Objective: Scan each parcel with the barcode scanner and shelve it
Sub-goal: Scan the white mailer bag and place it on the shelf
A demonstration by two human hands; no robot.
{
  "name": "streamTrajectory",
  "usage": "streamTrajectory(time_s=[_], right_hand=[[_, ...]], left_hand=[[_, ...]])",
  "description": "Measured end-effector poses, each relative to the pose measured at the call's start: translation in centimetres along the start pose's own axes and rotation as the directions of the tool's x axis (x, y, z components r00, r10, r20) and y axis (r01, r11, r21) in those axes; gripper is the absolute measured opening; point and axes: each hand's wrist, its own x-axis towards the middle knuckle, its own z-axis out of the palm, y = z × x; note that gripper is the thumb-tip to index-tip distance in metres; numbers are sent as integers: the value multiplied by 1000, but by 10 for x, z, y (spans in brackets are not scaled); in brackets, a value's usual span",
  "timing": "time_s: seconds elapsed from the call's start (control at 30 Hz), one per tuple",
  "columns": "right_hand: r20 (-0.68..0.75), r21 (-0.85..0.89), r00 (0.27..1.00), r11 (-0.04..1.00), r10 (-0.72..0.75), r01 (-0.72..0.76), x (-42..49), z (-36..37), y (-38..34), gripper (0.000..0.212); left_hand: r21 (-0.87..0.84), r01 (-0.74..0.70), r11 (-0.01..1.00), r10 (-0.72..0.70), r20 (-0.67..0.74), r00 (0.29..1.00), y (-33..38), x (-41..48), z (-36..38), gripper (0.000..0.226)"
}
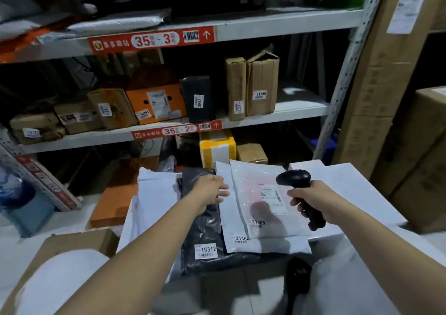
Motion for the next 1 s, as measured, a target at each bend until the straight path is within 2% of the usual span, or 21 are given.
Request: streamTrajectory(time_s=[0.13,0.33,0.43,0.5,0.63,0.77,0.9,1.0], right_hand=[[33,-239,999,971,36,-28,5,-18,10,31],[32,-443,999,896,-2,16,18,-50,10,18],[52,-546,998,838,18,13,24,-59,13,17],[53,-614,998,789,32,8,28,-60,12,17],[65,-683,998,730,21,29,33,-59,5,13],[63,-711,998,701,-10,52,42,-55,-3,12],[96,-759,995,647,5,70,50,-53,-1,18],[110,-774,994,627,0,86,52,-52,0,14]], left_hand=[[33,52,998,-52,8,999,-23,3,18,18],[75,171,983,-169,-25,985,-32,3,33,15],[168,238,957,-241,-1,970,-28,0,41,30],[184,234,955,-235,-17,972,-29,4,46,29],[201,163,966,-142,-116,983,-39,22,56,13],[249,200,948,-168,-143,975,-42,27,64,25],[302,193,934,-148,-165,975,-43,30,71,18],[306,201,930,-160,-153,975,-43,33,71,17]])
